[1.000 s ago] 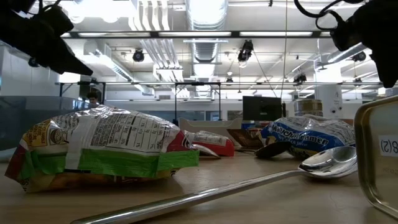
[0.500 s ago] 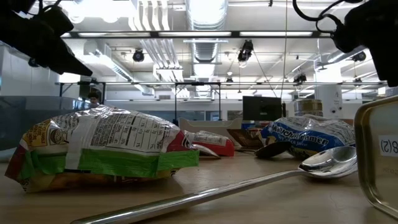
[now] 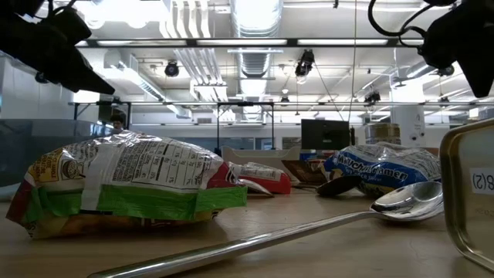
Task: Pick & Place Food Item
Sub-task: Put the white spice bottle into the top gray bin
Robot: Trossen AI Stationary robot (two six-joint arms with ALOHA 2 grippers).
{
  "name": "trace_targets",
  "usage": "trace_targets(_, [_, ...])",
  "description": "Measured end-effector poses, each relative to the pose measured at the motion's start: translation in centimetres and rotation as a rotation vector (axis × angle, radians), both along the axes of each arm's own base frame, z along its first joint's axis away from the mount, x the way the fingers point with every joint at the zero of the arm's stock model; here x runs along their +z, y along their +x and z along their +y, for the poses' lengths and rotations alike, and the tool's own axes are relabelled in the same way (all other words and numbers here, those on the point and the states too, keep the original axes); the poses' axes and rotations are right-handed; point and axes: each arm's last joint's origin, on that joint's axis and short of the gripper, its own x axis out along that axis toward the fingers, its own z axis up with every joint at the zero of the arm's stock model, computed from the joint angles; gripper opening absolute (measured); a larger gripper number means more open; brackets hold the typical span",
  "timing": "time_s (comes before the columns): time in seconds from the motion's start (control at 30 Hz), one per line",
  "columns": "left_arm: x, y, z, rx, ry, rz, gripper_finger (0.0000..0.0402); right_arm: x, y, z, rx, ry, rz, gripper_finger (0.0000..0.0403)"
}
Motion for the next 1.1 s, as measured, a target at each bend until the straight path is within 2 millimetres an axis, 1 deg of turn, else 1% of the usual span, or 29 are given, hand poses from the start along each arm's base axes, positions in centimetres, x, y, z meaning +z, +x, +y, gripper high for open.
trace_targets(0.2, [0.0,0.0,0.0,0.0,0.0,0.0,0.0,-0.1,0.1,0.0,-0.038,0.012,0.001,0.0377])
trace_targets(0.33, [0.0,0.0,0.0,0.0,0.0,0.0,0.0,-0.9,0.2,0.1,-0.054,0.005,0.039,0.0377])
trace_targets(0.53, [0.0,0.0,0.0,0.0,0.0,0.0,0.0,-1.9,1.1,0.4,0.001,0.029,0.106,0.0377])
trace_targets(0.63, [0.0,0.0,0.0,0.0,0.0,0.0,0.0,-2.0,1.3,0.5,0.011,0.026,0.115,0.0377])
trace_targets(0.77, [0.0,0.0,0.0,0.0,0.0,0.0,0.0,-1.9,1.3,0.5,-0.026,0.019,0.125,0.0377])
trace_targets(0.93, [0.0,0.0,0.0,0.0,0.0,0.0,0.0,-1.8,1.1,0.3,-0.074,-0.024,0.099,0.0377])
trace_targets(1.1, [0.0,0.0,0.0,0.0,0.0,0.0,0.0,-1.8,1.0,0.2,-0.078,-0.032,0.091,0.0377])
